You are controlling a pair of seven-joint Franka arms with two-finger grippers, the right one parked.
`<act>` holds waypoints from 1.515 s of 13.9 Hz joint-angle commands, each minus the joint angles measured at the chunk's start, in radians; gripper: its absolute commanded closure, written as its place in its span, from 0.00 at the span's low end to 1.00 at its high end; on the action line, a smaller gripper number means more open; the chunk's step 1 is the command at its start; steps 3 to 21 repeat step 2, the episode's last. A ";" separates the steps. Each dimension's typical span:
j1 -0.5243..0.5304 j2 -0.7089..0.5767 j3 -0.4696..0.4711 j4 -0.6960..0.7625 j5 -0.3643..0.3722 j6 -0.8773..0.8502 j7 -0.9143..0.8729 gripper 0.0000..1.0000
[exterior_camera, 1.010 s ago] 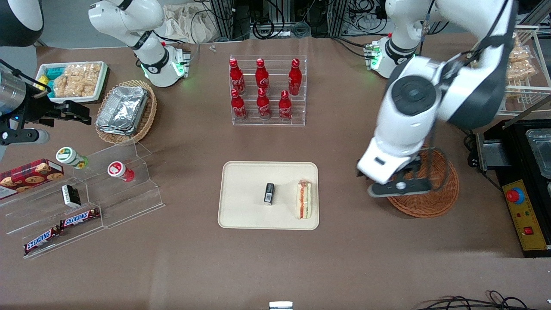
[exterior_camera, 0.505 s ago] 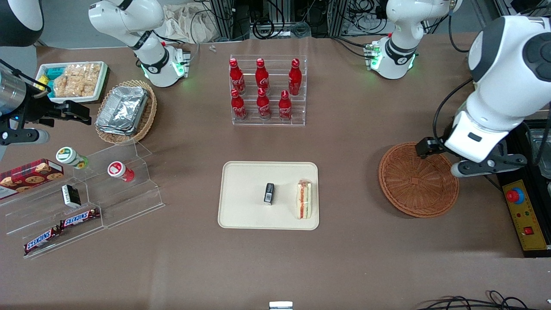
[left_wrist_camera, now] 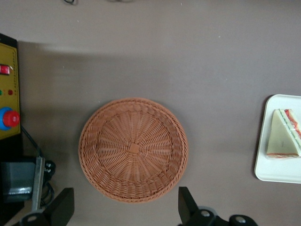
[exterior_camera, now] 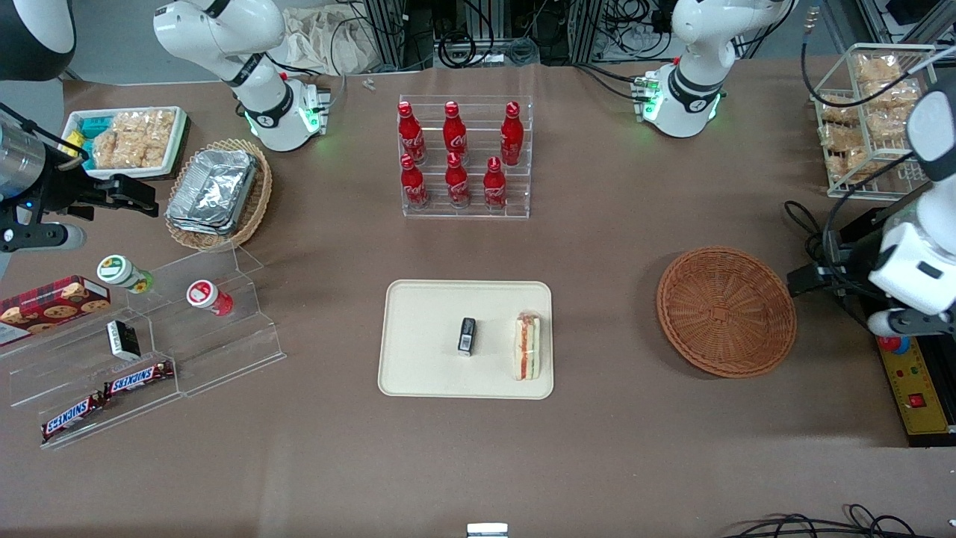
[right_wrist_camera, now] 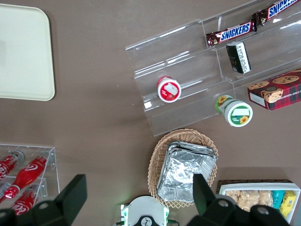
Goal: Place sandwich from basket to tray
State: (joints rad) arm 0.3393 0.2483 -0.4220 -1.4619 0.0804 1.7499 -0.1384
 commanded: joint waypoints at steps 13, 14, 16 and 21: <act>-0.002 0.028 -0.012 0.058 -0.010 -0.021 0.014 0.01; -0.002 0.028 -0.012 0.058 -0.010 -0.021 0.014 0.01; -0.002 0.028 -0.012 0.058 -0.010 -0.021 0.014 0.01; -0.002 0.028 -0.012 0.058 -0.010 -0.021 0.014 0.01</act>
